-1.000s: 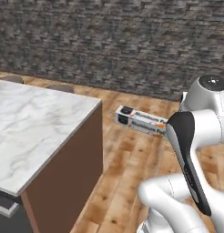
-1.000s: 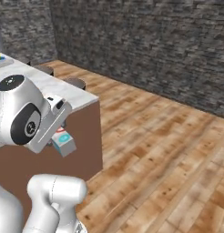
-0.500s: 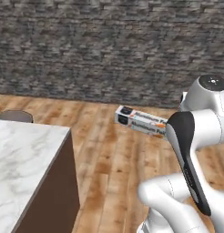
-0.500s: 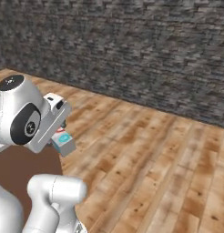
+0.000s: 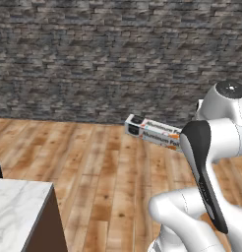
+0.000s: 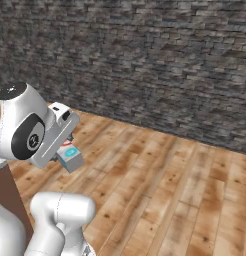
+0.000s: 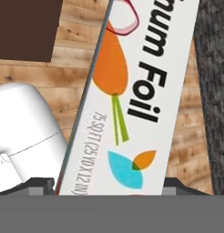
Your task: Retrieve the tupperware and aluminum foil from the cabinet and place them on the dining counter near the plate with corn and chicken drumstick to prepare for storing leftovers.
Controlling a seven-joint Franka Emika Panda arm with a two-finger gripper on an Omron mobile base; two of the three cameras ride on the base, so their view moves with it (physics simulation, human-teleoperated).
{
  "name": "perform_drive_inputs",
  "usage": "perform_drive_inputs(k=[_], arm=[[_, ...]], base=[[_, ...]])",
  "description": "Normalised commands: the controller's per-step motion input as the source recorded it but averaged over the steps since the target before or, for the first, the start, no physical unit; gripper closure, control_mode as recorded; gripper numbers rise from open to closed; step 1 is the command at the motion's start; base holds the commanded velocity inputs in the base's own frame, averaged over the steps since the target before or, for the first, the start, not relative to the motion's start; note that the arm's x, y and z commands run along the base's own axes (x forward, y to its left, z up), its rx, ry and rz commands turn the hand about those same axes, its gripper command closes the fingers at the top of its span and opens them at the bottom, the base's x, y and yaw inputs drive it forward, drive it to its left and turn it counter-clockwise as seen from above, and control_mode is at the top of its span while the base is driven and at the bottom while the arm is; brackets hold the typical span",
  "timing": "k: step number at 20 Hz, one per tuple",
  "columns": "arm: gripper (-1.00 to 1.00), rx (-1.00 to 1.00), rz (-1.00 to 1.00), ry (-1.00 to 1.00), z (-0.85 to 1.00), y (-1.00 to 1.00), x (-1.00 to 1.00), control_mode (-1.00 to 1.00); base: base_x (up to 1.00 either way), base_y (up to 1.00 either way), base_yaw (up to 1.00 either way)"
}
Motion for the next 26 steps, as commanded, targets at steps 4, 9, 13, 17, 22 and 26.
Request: perform_drive_inputs(k=[4, 9, 13, 17, 22, 26], arm=[[1.00, 0.00, 0.00, 0.00, 0.00, 0.00, 0.00, 1.00], [1.00, 0.00, 0.00, 0.00, 0.00, 0.00, 0.00, 1.00], [1.00, 0.00, 0.00, 0.00, 0.00, 0.00, 0.00, 1.00], [1.00, 0.00, 0.00, 0.00, 0.00, 0.00, 0.00, 1.00], [1.00, 0.00, 0.00, 0.00, 0.00, 0.00, 0.00, 1.00], [1.00, 0.00, 0.00, 0.00, 0.00, 0.00, 0.00, 1.00]], base=[[1.00, 0.00, 0.21], [1.00, 0.11, 0.37], [1.00, 0.21, 0.39], [1.00, 0.24, 0.42], [1.00, 0.26, 0.49], [1.00, 0.20, 0.55]])
